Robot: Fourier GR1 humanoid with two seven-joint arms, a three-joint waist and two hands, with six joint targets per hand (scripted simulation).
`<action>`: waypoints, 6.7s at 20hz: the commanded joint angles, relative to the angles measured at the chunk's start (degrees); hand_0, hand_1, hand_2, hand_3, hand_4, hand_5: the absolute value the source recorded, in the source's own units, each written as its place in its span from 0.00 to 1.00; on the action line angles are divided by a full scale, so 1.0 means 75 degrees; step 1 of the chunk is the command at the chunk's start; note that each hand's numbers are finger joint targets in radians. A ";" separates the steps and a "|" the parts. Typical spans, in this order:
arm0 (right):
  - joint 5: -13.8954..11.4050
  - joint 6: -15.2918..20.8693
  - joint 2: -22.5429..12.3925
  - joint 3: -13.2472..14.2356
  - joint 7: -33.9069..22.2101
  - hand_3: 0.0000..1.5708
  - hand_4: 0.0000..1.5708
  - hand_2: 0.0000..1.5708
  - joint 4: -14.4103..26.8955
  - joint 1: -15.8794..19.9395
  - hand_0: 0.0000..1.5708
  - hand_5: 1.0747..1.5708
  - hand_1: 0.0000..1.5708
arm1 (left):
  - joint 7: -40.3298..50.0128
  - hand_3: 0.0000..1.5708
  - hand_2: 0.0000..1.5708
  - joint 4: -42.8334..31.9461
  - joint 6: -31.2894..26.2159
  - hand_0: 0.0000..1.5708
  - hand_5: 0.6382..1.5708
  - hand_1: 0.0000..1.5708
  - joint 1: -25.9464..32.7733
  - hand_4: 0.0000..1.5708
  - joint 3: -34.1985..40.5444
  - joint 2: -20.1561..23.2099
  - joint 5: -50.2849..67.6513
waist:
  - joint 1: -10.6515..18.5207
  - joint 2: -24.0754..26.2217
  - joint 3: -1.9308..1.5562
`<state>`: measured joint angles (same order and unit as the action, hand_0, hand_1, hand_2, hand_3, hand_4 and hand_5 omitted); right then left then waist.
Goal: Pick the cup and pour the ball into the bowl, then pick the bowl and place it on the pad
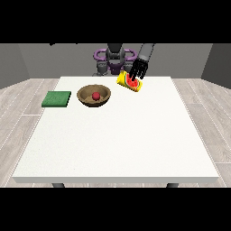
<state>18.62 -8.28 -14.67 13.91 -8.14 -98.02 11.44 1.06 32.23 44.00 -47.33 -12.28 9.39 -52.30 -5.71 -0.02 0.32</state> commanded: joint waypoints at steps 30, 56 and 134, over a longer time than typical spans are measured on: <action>-0.1116 0.1427 0.1270 -0.0725 0.0772 0.00 0.26 0.00 0.0257 0.0570 0.00 0.99 0.00 | -0.3282 0.00 0.00 0.2208 -0.7651 0.00 0.95 0.00 -0.0226 0.00 0.4625 0.2933 0.9005 | 0.1106 -0.2660 -0.0050; -0.0296 0.0159 0.0598 0.0851 0.3878 0.00 0.24 0.00 0.7141 0.2660 0.00 1.00 0.00 | -0.0373 0.00 0.00 0.3547 -0.7910 0.00 0.95 0.00 -0.1908 0.00 0.4716 0.4675 0.9844 | 0.1473 -0.2986 -0.0057; -0.2322 -0.0241 -0.3618 0.0738 0.2413 0.56 0.79 1.00 0.9173 0.4154 1.00 0.99 1.00 | -0.0895 0.00 0.00 0.3136 -0.8308 0.00 0.96 0.00 -0.0563 0.00 0.5386 0.6010 1.0642 | 0.0773 -0.2758 -0.0043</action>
<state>2.08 -10.29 -41.80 20.48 11.41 -28.56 42.56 -4.52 56.63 -18.35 -53.61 29.13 56.03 28.39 0.31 -23.95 -0.08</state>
